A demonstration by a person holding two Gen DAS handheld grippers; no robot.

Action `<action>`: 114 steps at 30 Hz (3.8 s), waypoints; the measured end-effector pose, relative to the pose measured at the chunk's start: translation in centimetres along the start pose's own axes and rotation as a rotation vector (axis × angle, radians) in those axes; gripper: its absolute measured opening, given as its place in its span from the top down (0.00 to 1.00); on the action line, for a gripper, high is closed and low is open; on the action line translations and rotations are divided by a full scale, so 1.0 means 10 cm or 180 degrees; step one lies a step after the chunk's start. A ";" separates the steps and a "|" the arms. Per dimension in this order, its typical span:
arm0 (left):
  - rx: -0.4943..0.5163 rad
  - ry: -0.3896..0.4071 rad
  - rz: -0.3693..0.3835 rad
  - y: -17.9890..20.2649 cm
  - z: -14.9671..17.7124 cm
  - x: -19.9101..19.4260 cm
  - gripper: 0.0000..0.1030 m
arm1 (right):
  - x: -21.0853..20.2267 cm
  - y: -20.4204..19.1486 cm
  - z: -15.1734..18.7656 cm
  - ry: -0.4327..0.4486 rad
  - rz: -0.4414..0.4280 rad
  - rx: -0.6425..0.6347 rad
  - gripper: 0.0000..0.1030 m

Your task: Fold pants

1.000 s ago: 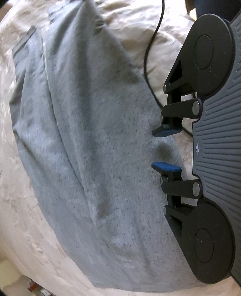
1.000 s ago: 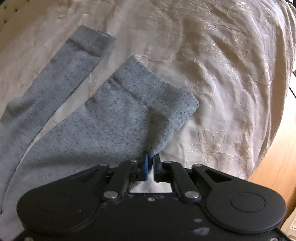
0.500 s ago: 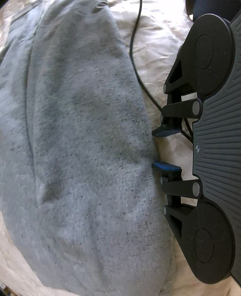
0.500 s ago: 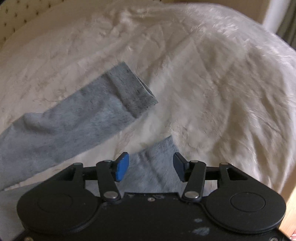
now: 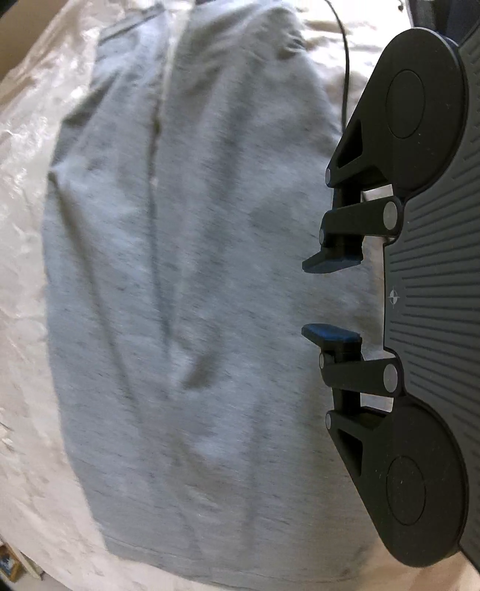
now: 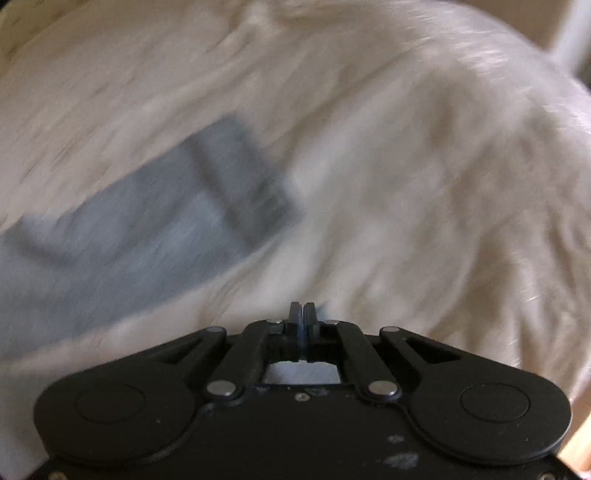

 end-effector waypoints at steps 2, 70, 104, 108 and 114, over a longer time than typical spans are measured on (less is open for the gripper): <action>0.0020 0.0033 0.0024 0.03 -0.11 0.03 0.71 | 0.11 0.13 -0.05 -0.0047 0.0183 0.0108 0.99; -0.1526 -0.0225 0.0299 -0.63 -2.22 0.72 0.44 | 0.24 -0.81 -0.08 -0.0538 -0.0291 0.1277 0.98; -0.1591 0.0032 0.0448 -0.65 -1.92 0.54 0.94 | 0.34 -0.44 0.00 -0.0472 -0.0409 0.2137 0.49; -0.1613 0.0151 0.0491 -0.63 -1.98 0.47 0.94 | 0.34 -0.42 -0.08 -0.0385 -0.0528 0.2322 0.97; -0.1550 0.0621 0.0503 -0.68 -2.17 0.02 0.95 | -0.23 -0.62 -0.57 0.0064 -0.0765 0.1931 0.97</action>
Point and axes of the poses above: each gripper's, at about its wrist camera, not at the fingertips, and x roughly the way its jaws point, y to its right, z to its underside, the point moved 10 cm from there along x, roughly the way its jaws point, and after that the axes turned 4 degrees about x, right-handed, at the moved point
